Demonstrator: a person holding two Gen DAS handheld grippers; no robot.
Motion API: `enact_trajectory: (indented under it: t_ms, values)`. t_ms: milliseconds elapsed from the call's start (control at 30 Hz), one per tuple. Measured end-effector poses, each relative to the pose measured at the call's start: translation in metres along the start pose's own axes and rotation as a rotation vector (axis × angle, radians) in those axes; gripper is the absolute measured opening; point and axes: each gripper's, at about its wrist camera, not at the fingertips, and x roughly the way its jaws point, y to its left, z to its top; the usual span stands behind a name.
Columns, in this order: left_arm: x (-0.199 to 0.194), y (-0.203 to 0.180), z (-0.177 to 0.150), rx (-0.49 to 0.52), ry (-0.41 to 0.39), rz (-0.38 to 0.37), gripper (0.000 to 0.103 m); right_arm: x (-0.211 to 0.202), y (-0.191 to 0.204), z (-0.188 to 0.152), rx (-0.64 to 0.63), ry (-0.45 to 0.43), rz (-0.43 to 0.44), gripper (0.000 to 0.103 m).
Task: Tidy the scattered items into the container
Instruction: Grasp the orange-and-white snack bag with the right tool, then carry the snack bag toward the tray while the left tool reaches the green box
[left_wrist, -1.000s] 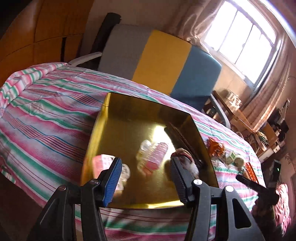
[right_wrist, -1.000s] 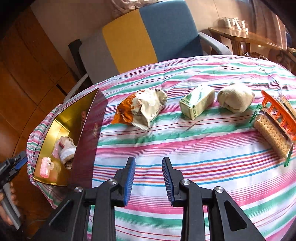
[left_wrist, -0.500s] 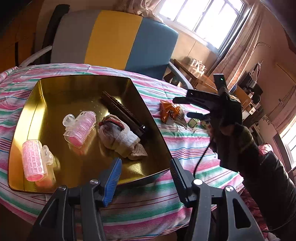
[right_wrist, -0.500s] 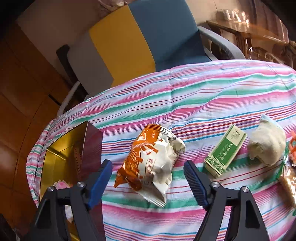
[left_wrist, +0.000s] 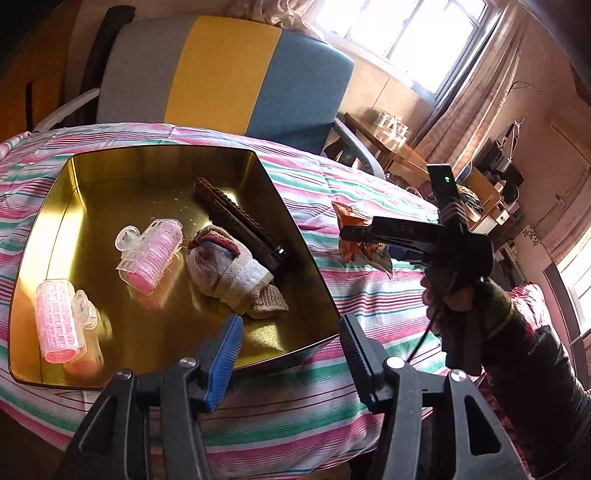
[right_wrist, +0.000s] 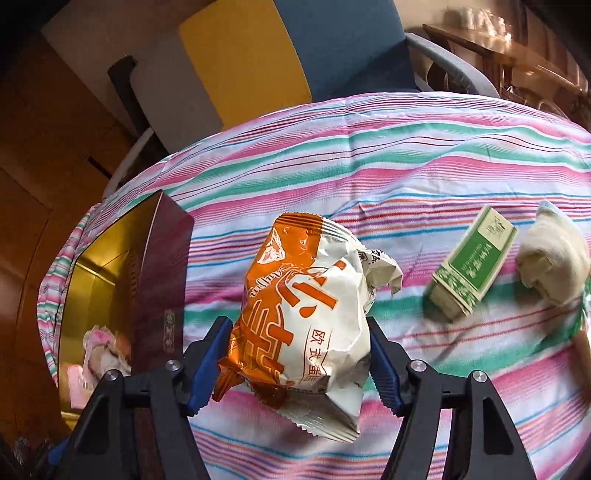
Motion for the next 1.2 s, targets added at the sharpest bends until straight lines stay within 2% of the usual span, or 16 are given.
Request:
enact_trajectory:
  t_ms: [133,333,467,533,600,733,867,1000,1200]
  values:
    - [0.005,-0.017,0.005,0.042,0.007,-0.009,0.055,-0.028,0.0,-0.028,-0.044,-0.008,0.026,0.071]
    - [0.016,-0.053,0.02,0.119,0.022,-0.031,0.056,-0.053,-0.013,-0.068,-0.068,-0.027,-0.023,0.071]
    - [0.028,-0.078,0.036,0.167,0.028,-0.043,0.057,-0.058,-0.03,-0.082,-0.034,-0.034,-0.03,0.074]
    - [0.035,-0.09,0.043,0.202,0.038,-0.041,0.058,-0.065,-0.039,-0.087,-0.003,-0.048,-0.001,0.077]
    - [0.045,-0.101,0.052,0.235,0.048,-0.031,0.058,-0.075,-0.049,-0.09,0.044,-0.071,0.036,0.084]
    - [0.072,-0.126,0.067,0.304,0.075,-0.022,0.058,-0.099,-0.07,-0.097,0.117,-0.149,0.059,0.085]
    - [0.107,-0.149,0.078,0.369,0.126,-0.012,0.058,-0.11,-0.091,-0.105,0.149,-0.191,-0.016,0.085]
    - [0.143,-0.164,0.085,0.409,0.186,-0.001,0.058,-0.11,-0.108,-0.112,0.16,-0.196,-0.09,0.085]
    - [0.191,-0.184,0.094,0.48,0.241,0.022,0.058,-0.103,-0.119,-0.12,0.137,-0.202,-0.148,0.085]
